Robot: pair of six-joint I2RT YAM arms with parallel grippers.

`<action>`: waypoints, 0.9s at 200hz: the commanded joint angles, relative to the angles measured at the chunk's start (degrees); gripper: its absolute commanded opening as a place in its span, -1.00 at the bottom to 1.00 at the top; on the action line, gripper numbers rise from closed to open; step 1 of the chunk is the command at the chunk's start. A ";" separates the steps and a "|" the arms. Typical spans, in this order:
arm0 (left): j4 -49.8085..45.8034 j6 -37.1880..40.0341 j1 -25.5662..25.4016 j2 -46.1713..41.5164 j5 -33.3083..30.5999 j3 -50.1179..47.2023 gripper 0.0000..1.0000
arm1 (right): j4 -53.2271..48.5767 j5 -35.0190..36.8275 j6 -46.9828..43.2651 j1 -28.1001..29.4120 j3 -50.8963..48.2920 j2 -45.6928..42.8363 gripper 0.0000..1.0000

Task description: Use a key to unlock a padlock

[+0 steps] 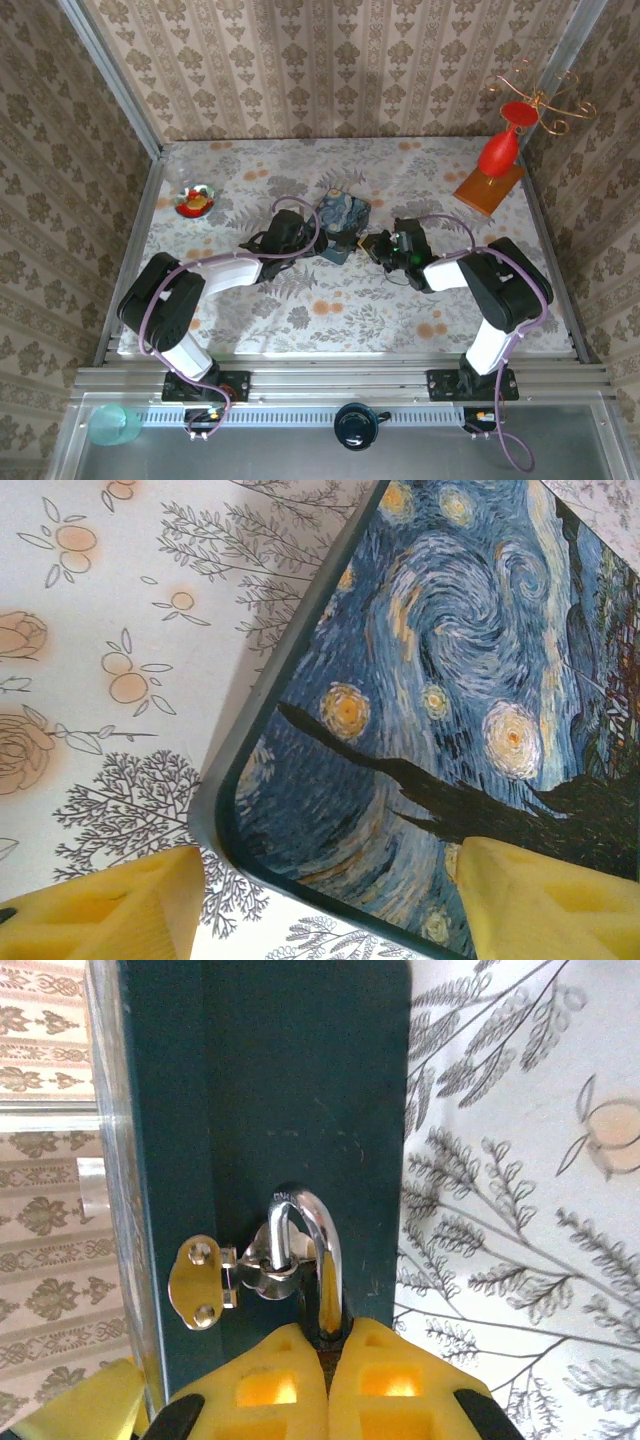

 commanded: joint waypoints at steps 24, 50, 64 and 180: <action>-10.85 0.73 -0.28 1.04 -0.29 -2.64 0.37 | 7.13 1.09 0.99 -2.09 -0.65 2.12 -1.00; -11.36 0.92 -0.25 0.76 -0.61 -2.73 0.37 | 7.54 1.38 0.64 -0.73 0.24 2.65 -1.00; -11.21 0.83 -0.28 0.64 -0.66 -2.84 0.37 | 5.41 2.15 -0.60 1.82 1.47 2.23 -1.00; -12.58 1.82 0.42 -1.55 -0.93 -3.08 0.39 | -1.11 -3.31 -6.99 -2.32 -4.27 -0.66 -0.37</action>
